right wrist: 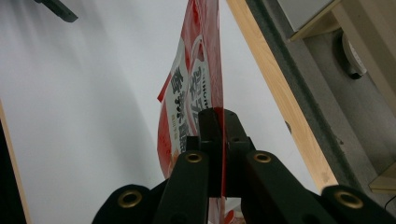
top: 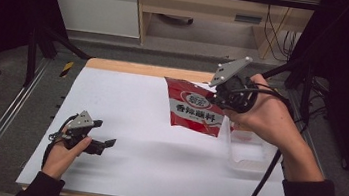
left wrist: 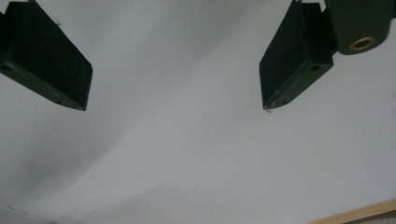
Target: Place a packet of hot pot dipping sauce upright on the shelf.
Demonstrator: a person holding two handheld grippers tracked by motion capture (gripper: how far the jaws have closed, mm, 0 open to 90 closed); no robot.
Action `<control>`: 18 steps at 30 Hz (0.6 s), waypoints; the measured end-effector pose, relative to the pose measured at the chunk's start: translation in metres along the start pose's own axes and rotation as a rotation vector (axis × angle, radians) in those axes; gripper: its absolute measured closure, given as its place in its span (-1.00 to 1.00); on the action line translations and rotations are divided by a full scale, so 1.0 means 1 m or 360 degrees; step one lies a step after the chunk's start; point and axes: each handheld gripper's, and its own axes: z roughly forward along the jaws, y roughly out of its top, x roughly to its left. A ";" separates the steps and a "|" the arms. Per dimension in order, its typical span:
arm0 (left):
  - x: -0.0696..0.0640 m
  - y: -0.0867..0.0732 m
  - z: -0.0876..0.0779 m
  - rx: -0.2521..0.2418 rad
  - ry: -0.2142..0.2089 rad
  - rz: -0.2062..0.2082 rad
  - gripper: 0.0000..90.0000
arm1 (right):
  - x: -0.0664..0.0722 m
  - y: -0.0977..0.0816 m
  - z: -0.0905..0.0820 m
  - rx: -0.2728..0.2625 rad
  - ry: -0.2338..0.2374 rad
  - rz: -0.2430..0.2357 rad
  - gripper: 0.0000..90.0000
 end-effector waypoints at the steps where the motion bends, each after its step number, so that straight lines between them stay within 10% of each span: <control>1: 0.000 0.000 0.000 0.0001 0.0001 -0.0002 -0.79 | -0.001 -0.003 -0.003 -0.0004 -0.0008 0.0012 1.00; 18: -0.001 0.000 0.000 -0.0002 -0.0006 -0.0006 -0.79 | -0.006 -0.047 -0.042 -0.0002 -0.0097 0.0121 1.00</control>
